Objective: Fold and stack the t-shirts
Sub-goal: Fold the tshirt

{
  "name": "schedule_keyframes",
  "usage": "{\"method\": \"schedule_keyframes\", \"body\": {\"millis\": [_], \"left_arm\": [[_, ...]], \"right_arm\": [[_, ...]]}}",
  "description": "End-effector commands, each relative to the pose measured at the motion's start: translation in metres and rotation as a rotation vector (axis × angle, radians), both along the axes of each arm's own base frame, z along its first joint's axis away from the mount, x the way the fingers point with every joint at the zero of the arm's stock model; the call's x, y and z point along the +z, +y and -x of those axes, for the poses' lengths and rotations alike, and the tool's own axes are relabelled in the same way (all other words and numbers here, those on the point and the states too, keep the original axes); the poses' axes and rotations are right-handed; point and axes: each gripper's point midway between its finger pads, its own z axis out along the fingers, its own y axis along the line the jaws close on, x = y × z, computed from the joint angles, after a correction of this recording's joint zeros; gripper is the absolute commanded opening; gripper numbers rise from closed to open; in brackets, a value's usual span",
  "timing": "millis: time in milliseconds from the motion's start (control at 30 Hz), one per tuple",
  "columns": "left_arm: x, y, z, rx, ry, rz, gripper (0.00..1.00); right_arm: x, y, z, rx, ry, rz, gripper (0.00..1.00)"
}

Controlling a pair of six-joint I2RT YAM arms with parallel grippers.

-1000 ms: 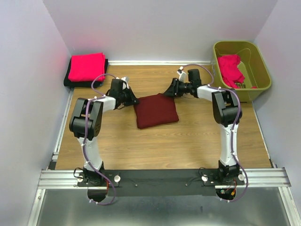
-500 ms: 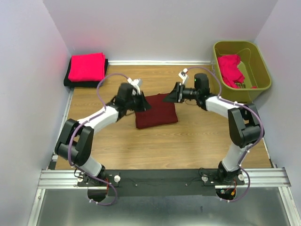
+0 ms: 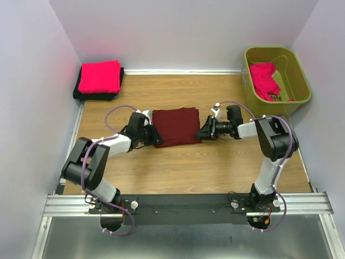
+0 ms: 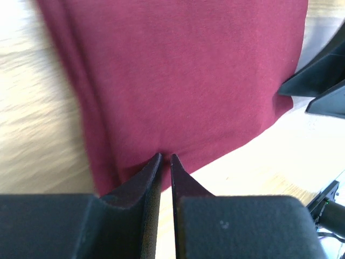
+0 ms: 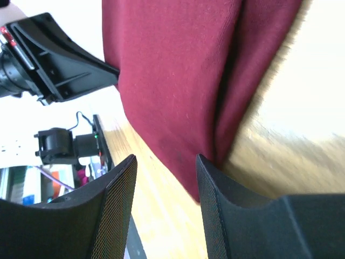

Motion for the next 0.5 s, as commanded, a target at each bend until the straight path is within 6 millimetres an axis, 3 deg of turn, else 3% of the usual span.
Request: {"method": "schedule_keyframes", "body": {"millis": [0, 67, 100, 200, 233, 300, 400, 467], "left_arm": [[0.012, 0.024, 0.006, 0.056, -0.009, -0.071, 0.21], [0.042, 0.023, -0.002, 0.064, -0.09, -0.05, 0.23], [0.044, 0.029, 0.001, 0.076, -0.082, -0.079, 0.23], [0.075, 0.043, -0.013, 0.131, -0.168, -0.132, 0.29], [0.092, 0.047, -0.019, 0.149, -0.215, -0.139, 0.3], [0.102, 0.068, -0.026, 0.218, -0.248, -0.209, 0.3], [0.133, 0.097, -0.035, 0.307, -0.35, -0.312, 0.39], [0.154, 0.109, -0.035, 0.331, -0.424, -0.349, 0.4]], "right_arm": [[0.021, -0.011, -0.007, -0.036, -0.081, 0.065, 0.56], [0.056, -0.003, -0.009, -0.017, -0.141, 0.016, 0.56], [0.067, 0.003, -0.009, -0.014, -0.139, -0.003, 0.56], [0.107, 0.035, -0.008, 0.035, -0.189, -0.083, 0.58], [0.116, 0.053, 0.002, 0.073, -0.188, -0.118, 0.58], [0.132, 0.076, 0.004, 0.087, -0.181, -0.19, 0.59], [0.125, 0.125, 0.019, 0.14, -0.174, -0.187, 0.6], [0.109, 0.137, 0.018, 0.13, -0.143, -0.166, 0.61]]}}
